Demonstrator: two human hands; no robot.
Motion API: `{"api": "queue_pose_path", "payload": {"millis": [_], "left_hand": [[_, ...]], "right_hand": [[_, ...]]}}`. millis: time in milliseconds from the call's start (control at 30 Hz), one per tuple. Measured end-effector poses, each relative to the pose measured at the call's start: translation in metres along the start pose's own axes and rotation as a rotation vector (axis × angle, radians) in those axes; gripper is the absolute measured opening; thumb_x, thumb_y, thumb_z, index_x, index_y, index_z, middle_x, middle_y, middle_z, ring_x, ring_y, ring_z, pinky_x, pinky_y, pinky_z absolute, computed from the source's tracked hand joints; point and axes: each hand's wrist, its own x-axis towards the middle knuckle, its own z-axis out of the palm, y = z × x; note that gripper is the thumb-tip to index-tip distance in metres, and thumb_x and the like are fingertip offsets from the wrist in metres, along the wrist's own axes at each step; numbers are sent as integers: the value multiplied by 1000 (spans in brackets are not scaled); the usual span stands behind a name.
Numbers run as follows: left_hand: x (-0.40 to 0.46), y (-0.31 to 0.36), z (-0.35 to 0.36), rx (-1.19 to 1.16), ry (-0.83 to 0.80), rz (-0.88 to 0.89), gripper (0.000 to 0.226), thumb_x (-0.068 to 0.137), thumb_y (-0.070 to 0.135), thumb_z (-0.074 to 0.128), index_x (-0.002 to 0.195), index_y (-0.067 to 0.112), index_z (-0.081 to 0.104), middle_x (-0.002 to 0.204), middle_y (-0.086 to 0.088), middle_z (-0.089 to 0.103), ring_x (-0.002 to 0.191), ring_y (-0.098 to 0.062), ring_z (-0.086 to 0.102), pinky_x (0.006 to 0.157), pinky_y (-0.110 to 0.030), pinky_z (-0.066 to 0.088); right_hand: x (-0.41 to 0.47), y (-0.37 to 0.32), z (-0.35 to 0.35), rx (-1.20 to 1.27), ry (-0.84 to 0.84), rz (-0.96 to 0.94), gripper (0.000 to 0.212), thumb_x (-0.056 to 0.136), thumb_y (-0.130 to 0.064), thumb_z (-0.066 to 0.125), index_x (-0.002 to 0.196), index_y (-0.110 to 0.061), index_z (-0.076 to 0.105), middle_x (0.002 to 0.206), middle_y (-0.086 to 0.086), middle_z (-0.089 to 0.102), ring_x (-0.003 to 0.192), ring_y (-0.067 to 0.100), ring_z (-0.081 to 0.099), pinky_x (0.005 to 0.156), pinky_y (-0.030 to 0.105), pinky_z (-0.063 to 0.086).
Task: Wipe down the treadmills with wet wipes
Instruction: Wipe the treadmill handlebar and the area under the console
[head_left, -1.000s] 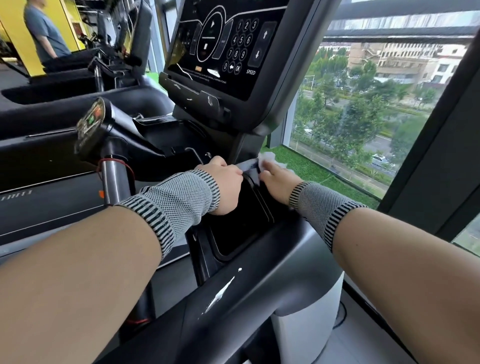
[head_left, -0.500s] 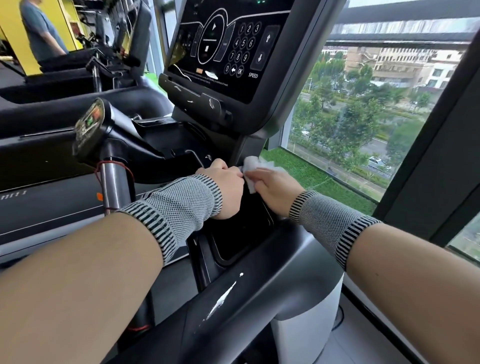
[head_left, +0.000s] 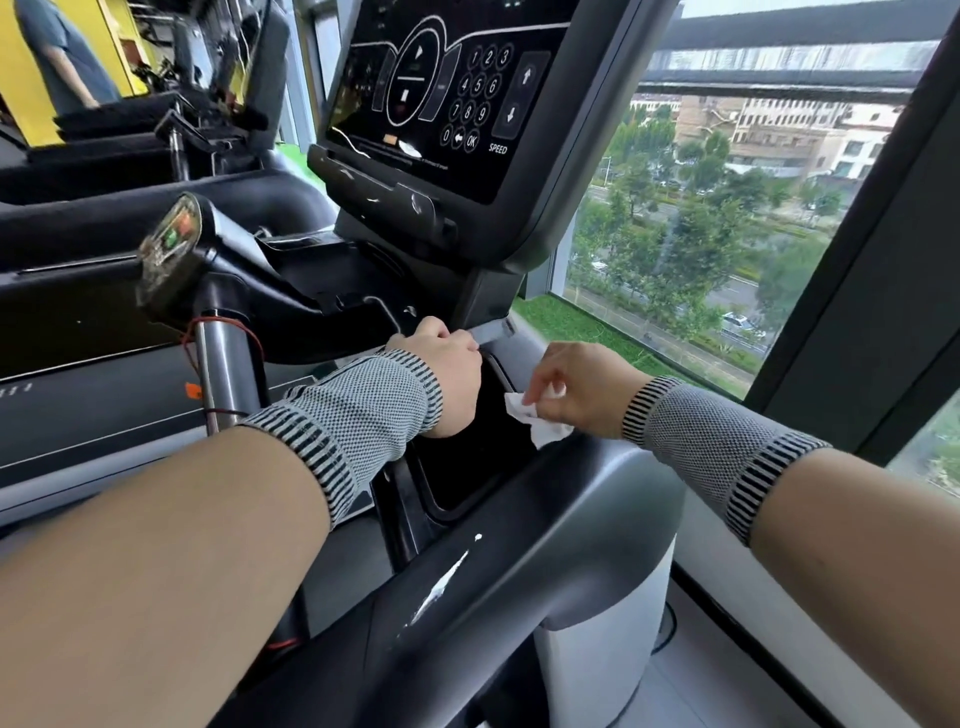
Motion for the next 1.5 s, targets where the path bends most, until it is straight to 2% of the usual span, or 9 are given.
{"api": "queue_pose_path", "payload": {"millis": [200,433,600,800,933,1100,1267,1400,1500], "left_hand": [[2,1,1,-48,12,-6,53,88,24,48,140,19,39,152,14,21,135,-19,18,104,-45,32],[-1,3,-2,-21,15,-10,47,93,34,46,137,18,44,153,11,21,135,-21,19,103,-48,32],[-4,7,-3,-2,10,-13,49,92,36,44,138,16,43,152,7,24,136,-22,20,104,-49,32],[-3,7,-1,-25,44,-19,48,92,32,44,137,15,45,152,6,25,135,-22,21,105,-48,30],[-4,9,0,-20,47,-22,48,92,31,44,137,14,43,152,6,25,136,-22,21,104,-47,31],[-1,5,-1,-35,41,-25,48,91,29,45,138,16,44,152,9,23,136,-21,20,105,-46,30],[-1,5,-2,-27,19,-10,47,91,29,46,137,16,44,152,9,22,136,-20,19,105,-47,31],[-1,1,-2,-51,29,-4,47,91,27,44,137,17,44,152,11,22,136,-19,17,106,-46,30],[-3,2,-4,-61,26,-5,48,91,29,44,138,18,43,152,12,22,137,-19,17,106,-46,30]], "right_hand": [[32,-15,15,133,239,173,13,85,-10,52,87,-21,57,84,-3,59,76,18,58,65,21,37],[-4,3,-2,87,-176,74,9,79,-20,68,79,-25,61,74,-14,55,71,5,52,65,19,40],[-1,16,4,105,26,313,3,82,-19,65,81,-18,62,84,-3,62,81,16,57,68,24,41],[-10,6,8,93,-51,186,9,82,-19,63,75,-23,60,72,-13,56,69,5,52,61,17,38],[-4,23,8,91,76,378,5,85,-20,62,81,-19,60,83,-4,60,86,18,58,70,23,40],[-8,6,10,95,-10,192,8,82,-15,63,81,-23,62,82,-9,59,79,9,53,70,18,36],[12,26,11,107,152,473,16,91,-16,56,102,-15,67,110,5,67,99,21,61,86,29,50],[39,-2,9,77,150,269,32,95,-15,44,121,-21,63,128,4,59,115,23,57,95,27,44],[52,0,5,142,132,301,35,96,-12,43,125,-20,61,134,4,56,120,22,54,94,23,41]]}}
